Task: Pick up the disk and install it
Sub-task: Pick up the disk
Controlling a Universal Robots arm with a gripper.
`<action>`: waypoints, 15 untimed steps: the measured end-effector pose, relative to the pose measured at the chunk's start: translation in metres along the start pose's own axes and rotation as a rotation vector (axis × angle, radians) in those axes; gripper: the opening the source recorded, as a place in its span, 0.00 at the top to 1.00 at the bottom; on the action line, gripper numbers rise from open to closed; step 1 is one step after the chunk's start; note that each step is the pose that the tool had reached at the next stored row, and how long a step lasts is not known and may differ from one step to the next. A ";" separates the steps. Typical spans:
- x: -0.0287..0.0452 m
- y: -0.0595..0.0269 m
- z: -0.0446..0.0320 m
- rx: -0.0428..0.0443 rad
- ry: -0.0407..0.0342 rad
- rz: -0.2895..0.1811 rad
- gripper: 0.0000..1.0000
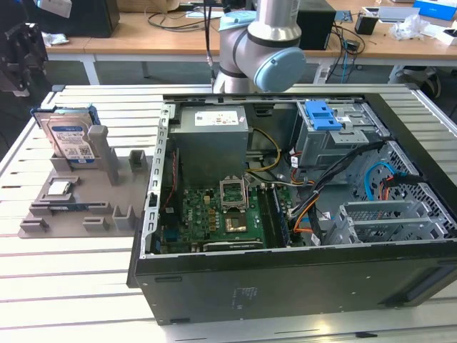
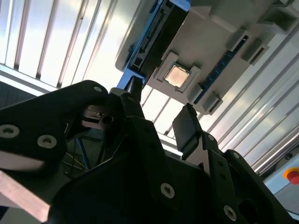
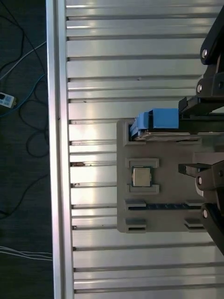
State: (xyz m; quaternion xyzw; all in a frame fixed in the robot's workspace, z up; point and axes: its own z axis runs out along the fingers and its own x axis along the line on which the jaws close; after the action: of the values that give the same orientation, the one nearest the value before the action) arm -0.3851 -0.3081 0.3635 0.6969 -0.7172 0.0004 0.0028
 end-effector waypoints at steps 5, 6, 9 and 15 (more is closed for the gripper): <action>-0.0086 0.0005 0.0143 -0.0001 0.0001 -0.007 0.46; -0.0098 0.0006 0.0163 0.0000 0.0001 -0.009 0.46; -0.0145 0.0010 0.0270 -0.0001 0.0002 -0.024 0.46; -0.0195 0.0011 0.0440 0.0002 0.0002 -0.049 0.46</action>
State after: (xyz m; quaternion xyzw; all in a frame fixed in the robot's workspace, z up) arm -0.3858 -0.2888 0.3194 0.7143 -0.6998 0.0004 0.0029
